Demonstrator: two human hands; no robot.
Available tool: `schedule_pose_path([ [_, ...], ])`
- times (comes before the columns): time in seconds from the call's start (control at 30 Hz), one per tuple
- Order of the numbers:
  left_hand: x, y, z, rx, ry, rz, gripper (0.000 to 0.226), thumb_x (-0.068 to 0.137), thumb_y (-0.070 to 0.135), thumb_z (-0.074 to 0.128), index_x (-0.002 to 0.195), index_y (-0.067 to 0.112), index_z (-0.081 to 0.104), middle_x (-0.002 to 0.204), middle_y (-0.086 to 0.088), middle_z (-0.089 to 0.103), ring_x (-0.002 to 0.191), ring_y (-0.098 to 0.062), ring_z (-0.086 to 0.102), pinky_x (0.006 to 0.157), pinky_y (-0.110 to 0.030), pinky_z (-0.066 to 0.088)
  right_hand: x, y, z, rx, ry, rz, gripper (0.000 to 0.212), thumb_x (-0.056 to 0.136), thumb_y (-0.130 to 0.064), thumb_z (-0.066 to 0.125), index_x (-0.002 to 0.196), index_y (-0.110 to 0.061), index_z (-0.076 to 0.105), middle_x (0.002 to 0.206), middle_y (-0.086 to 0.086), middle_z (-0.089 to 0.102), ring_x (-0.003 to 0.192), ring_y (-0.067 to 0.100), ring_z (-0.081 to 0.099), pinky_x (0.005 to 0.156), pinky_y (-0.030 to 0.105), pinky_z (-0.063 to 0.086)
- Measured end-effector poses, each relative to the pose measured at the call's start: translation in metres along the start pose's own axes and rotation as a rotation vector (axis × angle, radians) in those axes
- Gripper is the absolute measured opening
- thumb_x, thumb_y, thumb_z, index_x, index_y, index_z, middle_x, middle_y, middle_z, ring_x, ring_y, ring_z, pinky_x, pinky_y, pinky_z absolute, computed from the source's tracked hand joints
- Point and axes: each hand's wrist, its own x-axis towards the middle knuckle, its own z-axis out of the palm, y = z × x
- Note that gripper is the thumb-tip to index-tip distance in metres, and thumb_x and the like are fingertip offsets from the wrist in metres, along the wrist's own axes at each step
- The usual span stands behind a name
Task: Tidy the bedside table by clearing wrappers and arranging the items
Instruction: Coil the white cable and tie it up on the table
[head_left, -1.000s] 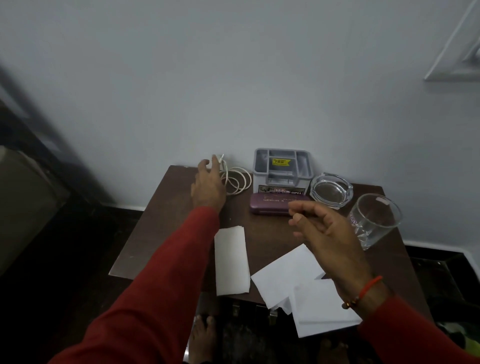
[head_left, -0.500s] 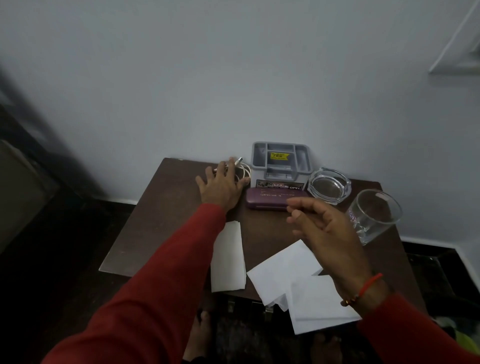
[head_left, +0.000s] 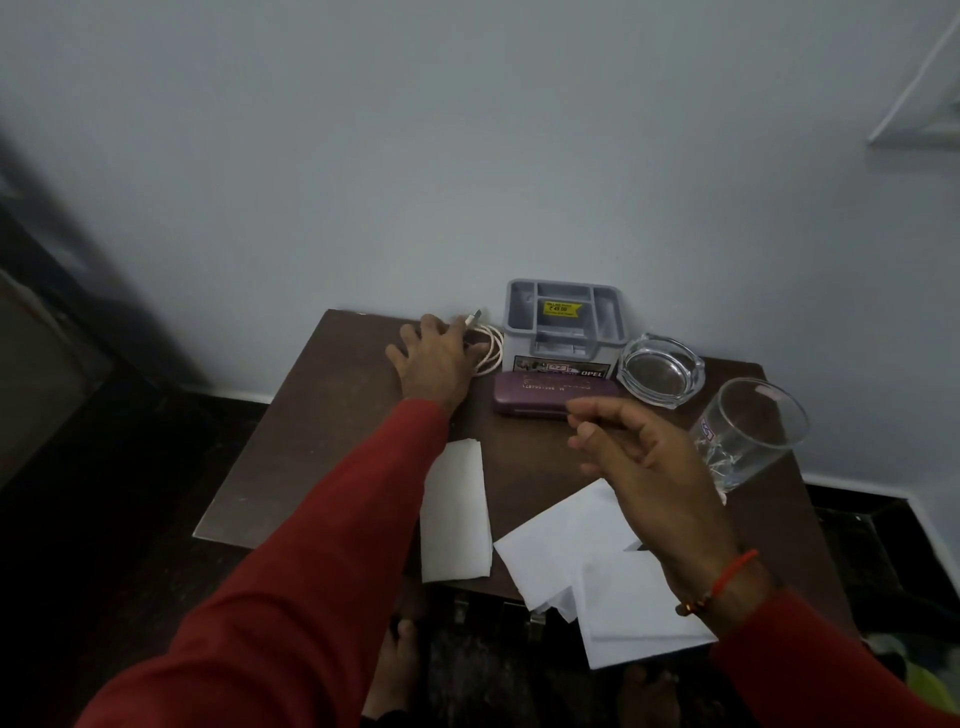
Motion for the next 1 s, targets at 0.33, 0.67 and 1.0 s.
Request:
schedule_pose_path([
  [0.33, -0.001, -0.027, -0.035, -0.399, 0.121, -0.142, 0.023, 0.1, 0.015, 0.047, 0.113, 0.0, 0.059, 0.116, -0.028, 0.056, 0.106, -0.049, 0.058, 0.091, -0.051, 0.046, 0.003, -0.006, 0.014, 0.003, -0.03, -0.038, 0.023, 0.094, -0.014, 0.064, 0.102, -0.035, 0.071, 0.103, -0.01, 0.074, 0.099, 0.008, 0.069, 0.094, 0.044, 0.057],
  [0.67, -0.105, 0.006, -0.106, -0.419, 0.106, 0.456, 0.033, 0.085, 0.021, 0.055, 0.108, 0.002, 0.067, 0.092, -0.011, 0.062, 0.083, -0.027, 0.058, 0.075, -0.04, 0.049, -0.002, -0.017, 0.031, -0.001, -0.14, -0.069, 0.095, 0.069, -0.078, 0.063, 0.15, -0.044, 0.027, 0.158, -0.01, 0.033, 0.142, 0.009, 0.037, 0.113, 0.037, 0.038],
  [1.0, -0.175, 0.028, -0.115, -1.47, -0.305, -0.239, 0.023, 0.101, 0.016, 0.059, 0.123, 0.017, 0.064, 0.102, -0.008, 0.075, 0.081, -0.016, 0.072, 0.066, -0.036, 0.061, 0.003, -0.011, 0.015, 0.339, -0.164, 0.101, 0.018, 0.095, -0.011, 0.063, 0.109, -0.01, 0.074, 0.081, 0.008, 0.07, 0.062, 0.018, 0.06, 0.054, 0.023, 0.05],
])
